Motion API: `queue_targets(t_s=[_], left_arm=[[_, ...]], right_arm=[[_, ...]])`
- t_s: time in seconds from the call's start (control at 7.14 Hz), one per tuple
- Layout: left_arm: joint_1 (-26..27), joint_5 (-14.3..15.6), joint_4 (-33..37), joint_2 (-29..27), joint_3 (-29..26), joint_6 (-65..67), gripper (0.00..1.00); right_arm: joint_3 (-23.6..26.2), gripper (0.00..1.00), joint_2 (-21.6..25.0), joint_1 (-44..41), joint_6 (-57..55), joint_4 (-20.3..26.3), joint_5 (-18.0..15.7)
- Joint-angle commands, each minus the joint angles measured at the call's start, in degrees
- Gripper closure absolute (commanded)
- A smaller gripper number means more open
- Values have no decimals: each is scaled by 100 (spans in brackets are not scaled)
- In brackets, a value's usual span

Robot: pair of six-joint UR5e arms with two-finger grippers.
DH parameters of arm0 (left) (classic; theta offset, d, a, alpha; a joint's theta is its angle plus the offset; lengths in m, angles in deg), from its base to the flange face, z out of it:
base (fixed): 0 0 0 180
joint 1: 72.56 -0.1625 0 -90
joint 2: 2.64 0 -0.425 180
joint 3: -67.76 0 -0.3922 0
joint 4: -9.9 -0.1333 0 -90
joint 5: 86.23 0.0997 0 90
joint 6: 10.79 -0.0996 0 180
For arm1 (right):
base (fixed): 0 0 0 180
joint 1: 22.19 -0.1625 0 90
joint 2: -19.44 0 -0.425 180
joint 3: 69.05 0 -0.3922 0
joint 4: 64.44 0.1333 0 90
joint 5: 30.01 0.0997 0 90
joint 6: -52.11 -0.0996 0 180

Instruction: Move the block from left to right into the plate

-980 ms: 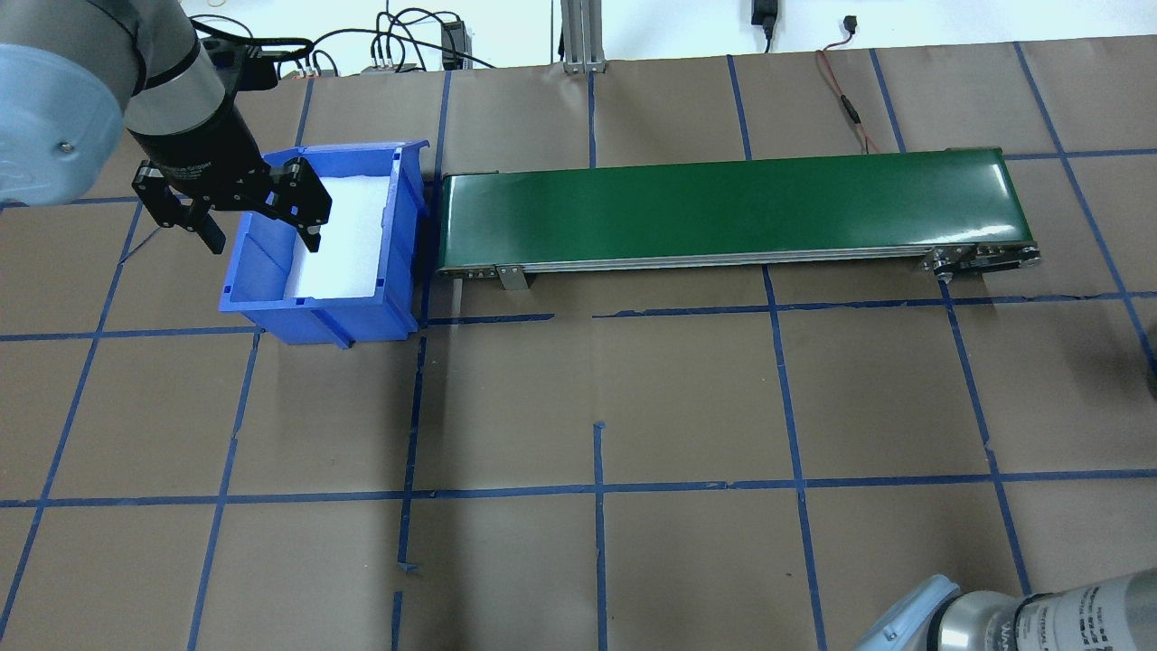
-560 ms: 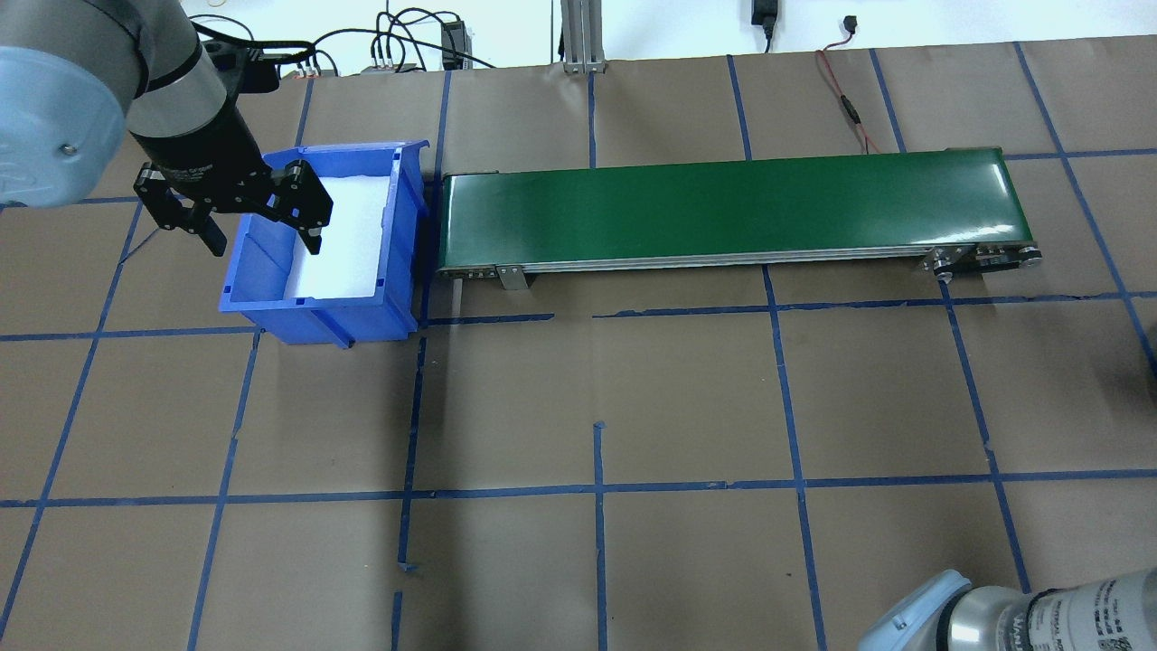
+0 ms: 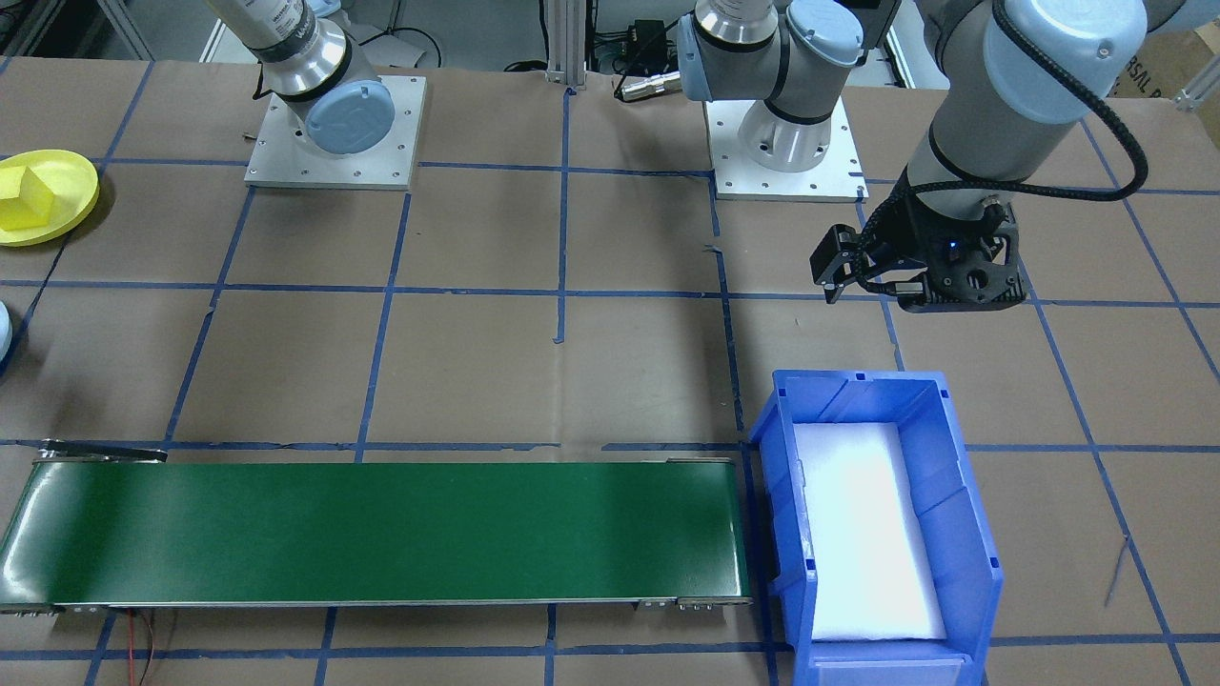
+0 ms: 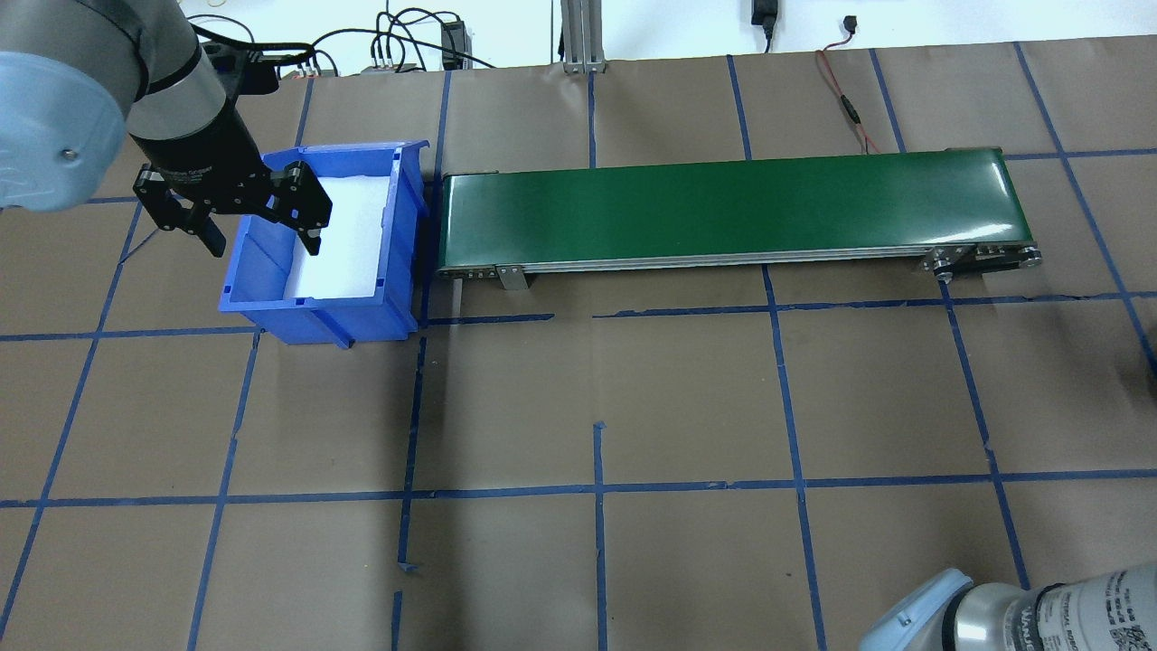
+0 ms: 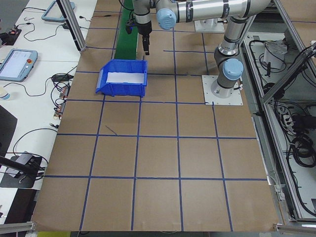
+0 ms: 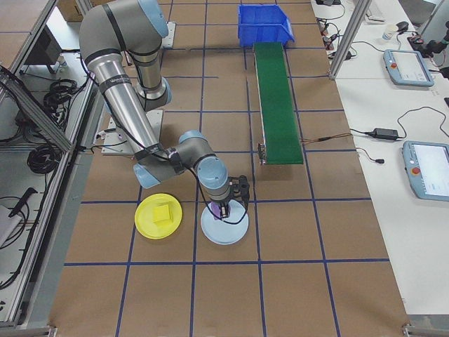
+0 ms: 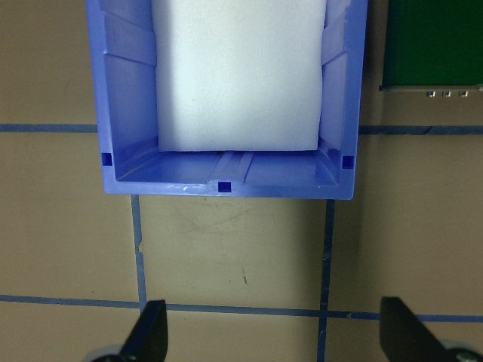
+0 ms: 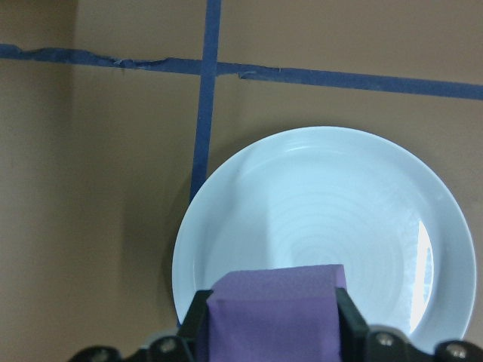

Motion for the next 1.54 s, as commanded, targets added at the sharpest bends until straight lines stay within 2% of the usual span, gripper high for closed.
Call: queue_targets(t_s=[0.0,0.14,0.28,0.7,0.84,0.98,1.12,1.26,1.4], left_arm=[[-3,0,0,0,0,-3,0],[6,0,-18,0,-18,-3,0],[15,-87,-270,-26,-61,136,0],[41,-132,-334,-17,-132,155,0],[50,-141,-334,-35,-132,155,0],[59,-262,-343,-52,-132,164,0],[59,-420,-430,-44,-149,181,0],[67,-422,-431,-44,-150,182,0],[76,-422,-431,-35,-150,182,0]], right_arm=[[-3,35,5,0,-8,-40,-5],[-12,9,14,0,-43,-40,-5],[-3,2,57,-26,-217,-31,-14],[-38,0,110,-184,-737,-22,-40],[-30,0,293,-384,-1207,47,-41],[-30,0,652,-978,-1873,117,-154],[-56,0,934,-1480,-2228,292,-738],[-117,0,1154,-2085,-2510,529,-1309],[-205,0,1374,-2631,-2817,740,-1646]])
